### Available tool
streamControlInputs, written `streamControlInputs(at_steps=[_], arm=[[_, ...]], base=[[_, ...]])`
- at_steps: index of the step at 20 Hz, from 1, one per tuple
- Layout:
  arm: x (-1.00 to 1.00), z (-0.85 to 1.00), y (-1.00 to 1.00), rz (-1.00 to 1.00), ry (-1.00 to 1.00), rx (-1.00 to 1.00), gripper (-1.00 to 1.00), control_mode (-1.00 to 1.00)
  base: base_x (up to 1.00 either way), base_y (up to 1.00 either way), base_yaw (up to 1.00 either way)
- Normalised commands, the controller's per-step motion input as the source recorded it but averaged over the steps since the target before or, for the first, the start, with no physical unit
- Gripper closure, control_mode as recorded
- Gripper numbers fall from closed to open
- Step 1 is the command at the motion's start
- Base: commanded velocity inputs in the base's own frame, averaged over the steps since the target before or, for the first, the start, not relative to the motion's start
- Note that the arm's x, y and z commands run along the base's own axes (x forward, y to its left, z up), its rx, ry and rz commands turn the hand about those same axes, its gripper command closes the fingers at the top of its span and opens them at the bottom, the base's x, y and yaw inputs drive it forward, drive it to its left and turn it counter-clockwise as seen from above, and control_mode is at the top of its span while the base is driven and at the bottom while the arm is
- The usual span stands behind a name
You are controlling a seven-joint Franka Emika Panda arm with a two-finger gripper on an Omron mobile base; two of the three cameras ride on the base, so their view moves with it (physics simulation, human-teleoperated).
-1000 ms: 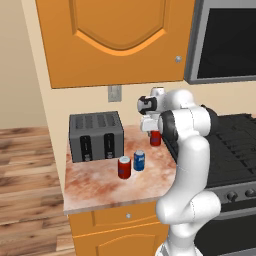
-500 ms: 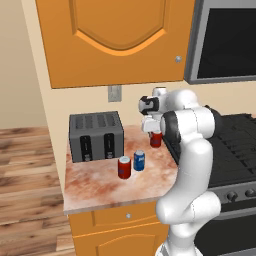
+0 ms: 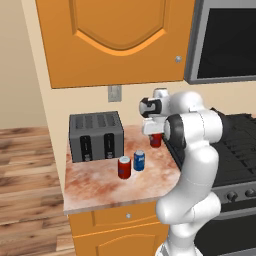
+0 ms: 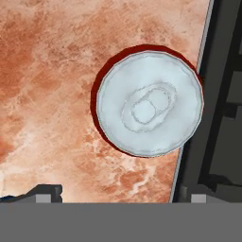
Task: Four empty soda cans are scattered around the kitchen. Gather all the cans and cluster them next to the stove for recycling.
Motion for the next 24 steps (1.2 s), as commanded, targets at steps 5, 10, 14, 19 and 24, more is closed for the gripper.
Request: streamControlInputs(at_steps=[5,10,14,19,24], arm=[[-0.25,0.11,0.16,0.0,0.0,0.0,-1.0,-1.0],[-0.23,0.1,0.15,0.0,0.0,0.0,-1.0,-1.0],[-0.21,0.05,0.2,0.0,0.0,0.0,-1.0,-1.0],[-0.23,0.01,0.24,0.0,0.01,0.0,-1.0,-1.0],[-0.24,0.0,0.24,0.0,0.01,0.0,-1.0,-1.0]], base=[[0.0,0.0,0.0],[0.0,0.0,0.0],[0.0,0.0,0.0],[0.0,0.0,0.0],[0.0,0.0,0.0]])
